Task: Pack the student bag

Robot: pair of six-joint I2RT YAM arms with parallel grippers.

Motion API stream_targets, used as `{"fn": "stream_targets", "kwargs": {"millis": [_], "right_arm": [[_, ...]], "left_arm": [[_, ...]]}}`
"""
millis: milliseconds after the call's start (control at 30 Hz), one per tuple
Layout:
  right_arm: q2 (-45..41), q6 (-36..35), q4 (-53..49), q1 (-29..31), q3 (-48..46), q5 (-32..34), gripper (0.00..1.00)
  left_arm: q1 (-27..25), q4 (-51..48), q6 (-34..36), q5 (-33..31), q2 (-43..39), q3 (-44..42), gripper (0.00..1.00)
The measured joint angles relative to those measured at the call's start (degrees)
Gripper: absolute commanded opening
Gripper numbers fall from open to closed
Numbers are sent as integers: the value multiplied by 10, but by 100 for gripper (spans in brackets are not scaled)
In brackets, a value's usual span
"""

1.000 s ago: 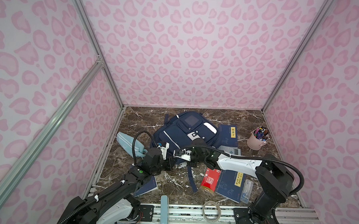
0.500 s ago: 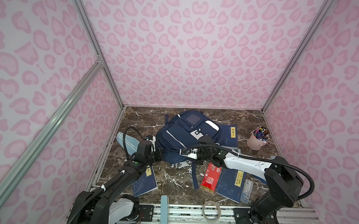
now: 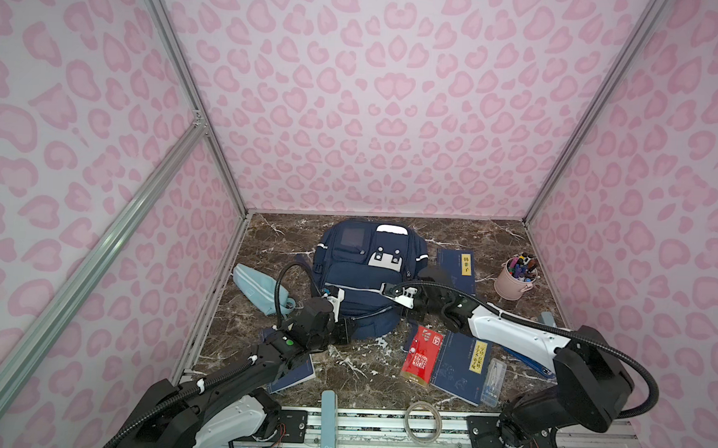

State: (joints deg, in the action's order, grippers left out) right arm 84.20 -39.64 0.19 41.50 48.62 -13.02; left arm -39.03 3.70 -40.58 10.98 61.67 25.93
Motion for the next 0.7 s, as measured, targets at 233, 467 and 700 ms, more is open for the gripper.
{"fn": "stream_targets", "kwargs": {"millis": [233,467,700], "right_arm": [[5,9,30,54,-31,-51,56],[42,11,33,54,-16,-61,0],[12,-10,1,36,-29,-64,0]], "left_arm": [[-49,40,-20,18,55,31,4],[-50,33,-24,7,44,27,4],[-14,-22,12,-36,36,37,4]]}}
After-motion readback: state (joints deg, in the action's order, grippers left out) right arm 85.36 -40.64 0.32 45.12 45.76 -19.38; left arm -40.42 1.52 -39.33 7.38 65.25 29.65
